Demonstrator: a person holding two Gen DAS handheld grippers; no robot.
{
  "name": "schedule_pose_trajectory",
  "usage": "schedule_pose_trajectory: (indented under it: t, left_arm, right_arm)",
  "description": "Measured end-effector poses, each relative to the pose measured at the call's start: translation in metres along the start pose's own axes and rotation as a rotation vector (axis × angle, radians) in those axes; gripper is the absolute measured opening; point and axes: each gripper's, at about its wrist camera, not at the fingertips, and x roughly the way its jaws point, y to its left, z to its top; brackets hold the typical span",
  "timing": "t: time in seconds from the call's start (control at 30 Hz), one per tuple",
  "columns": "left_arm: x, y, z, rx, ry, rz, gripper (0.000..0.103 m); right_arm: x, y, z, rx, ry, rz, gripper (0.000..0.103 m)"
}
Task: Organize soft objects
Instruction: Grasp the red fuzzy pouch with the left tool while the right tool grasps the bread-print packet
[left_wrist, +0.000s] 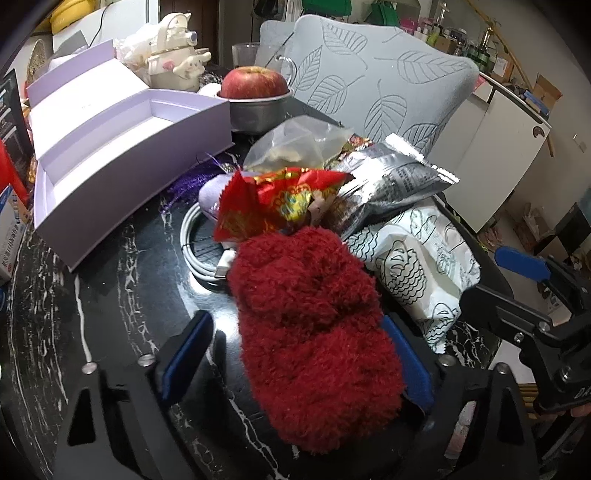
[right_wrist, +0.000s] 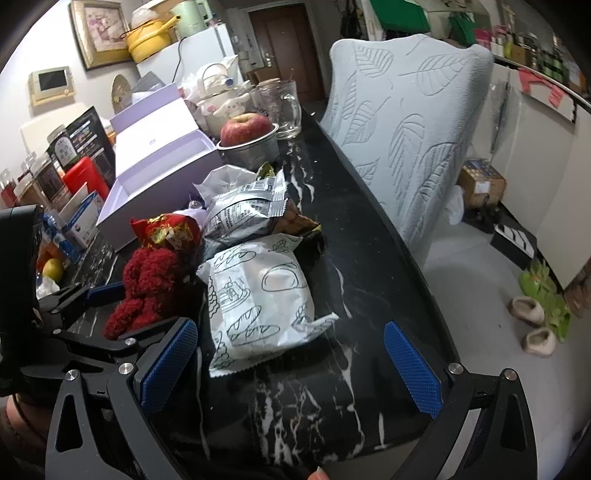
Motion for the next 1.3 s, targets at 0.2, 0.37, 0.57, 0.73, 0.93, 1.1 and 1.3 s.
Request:
schedule_pose_trajectory:
  t: [0.2,0.37,0.57,0.73,0.93,1.1,1.3]
  left_arm:
    - [0.001,0.001,-0.005,-0.001,-0.004,-0.022,0.055]
    - [-0.003,0.009,-0.008,-0.009,0.001,-0.05,0.044]
    - [-0.009,0.017,-0.012,-0.036,0.017,-0.063,0.043]
    - [-0.014,0.023,-0.019,-0.054,0.021,-0.071,0.043]
    - [-0.021,0.028,-0.028,-0.08,0.017,-0.071,0.043]
    - [-0.028,0.031,-0.037,-0.091,0.008,-0.069,0.043]
    - [-0.04,0.032,-0.045,-0.09,-0.016,-0.063,0.043]
  right_arm:
    - [0.016,0.004,0.007,-0.045,0.02,0.025,0.103]
    - [0.029,0.009,0.011,-0.066,0.04,0.05,0.103]
    - [0.043,0.02,0.014,-0.134,0.052,0.037,0.103]
    - [0.05,0.025,0.013,-0.161,0.049,0.026,0.09]
    - [0.047,0.029,0.009,-0.175,0.042,0.004,0.068]
    - [0.039,0.035,0.001,-0.178,0.047,0.017,0.065]
    - [0.027,0.041,-0.013,-0.166,0.055,0.039,0.063]
